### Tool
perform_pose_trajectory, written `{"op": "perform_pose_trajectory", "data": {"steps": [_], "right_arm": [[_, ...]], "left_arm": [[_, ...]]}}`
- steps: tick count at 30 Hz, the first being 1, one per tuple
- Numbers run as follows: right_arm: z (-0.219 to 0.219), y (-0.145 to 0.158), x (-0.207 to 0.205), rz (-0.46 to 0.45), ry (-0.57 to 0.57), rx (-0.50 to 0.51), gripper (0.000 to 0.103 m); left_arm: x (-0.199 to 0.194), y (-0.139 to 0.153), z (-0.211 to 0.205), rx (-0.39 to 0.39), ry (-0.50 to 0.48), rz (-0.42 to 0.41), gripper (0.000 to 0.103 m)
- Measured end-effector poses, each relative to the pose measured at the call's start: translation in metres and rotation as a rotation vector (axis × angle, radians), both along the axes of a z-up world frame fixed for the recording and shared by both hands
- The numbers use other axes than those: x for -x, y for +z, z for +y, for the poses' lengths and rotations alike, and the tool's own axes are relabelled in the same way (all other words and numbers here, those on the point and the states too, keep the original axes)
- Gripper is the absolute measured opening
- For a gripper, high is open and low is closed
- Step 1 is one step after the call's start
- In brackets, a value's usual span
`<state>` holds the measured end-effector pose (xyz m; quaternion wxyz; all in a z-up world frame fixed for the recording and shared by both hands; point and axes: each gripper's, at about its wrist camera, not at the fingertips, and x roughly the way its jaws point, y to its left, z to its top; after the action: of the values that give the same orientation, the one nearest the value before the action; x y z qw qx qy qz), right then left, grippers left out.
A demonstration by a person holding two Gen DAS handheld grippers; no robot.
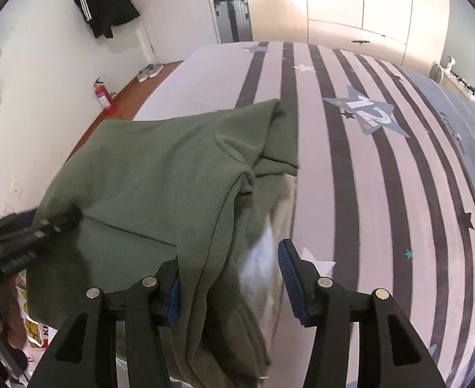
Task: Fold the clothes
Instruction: 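Carry the held polo with both grippers toward the clothes stack, then lower the polo onto the stack and open both grippers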
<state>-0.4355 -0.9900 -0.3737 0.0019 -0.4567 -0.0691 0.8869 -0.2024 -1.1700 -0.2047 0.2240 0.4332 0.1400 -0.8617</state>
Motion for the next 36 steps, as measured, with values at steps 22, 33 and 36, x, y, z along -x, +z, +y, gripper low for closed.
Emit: {"op": "perform_pose_trajectory", "data": {"steps": [22,33,36], "right_arm": [[0.028,-0.006,0.016,-0.133,-0.05,0.013,0.048],[0.038,0.015,-0.012,0.0,-0.04,0.004,0.048],[0.033,0.04,0.004,0.062,-0.046,-0.002,0.048]], "left_arm": [[0.038,-0.024,-0.014,0.041,-0.01,-0.119,0.047],[0.026,0.004,-0.032,0.081,0.042,-0.02,0.048],[0.037,0.008,-0.038,0.081,0.04,-0.011,0.045]]}}
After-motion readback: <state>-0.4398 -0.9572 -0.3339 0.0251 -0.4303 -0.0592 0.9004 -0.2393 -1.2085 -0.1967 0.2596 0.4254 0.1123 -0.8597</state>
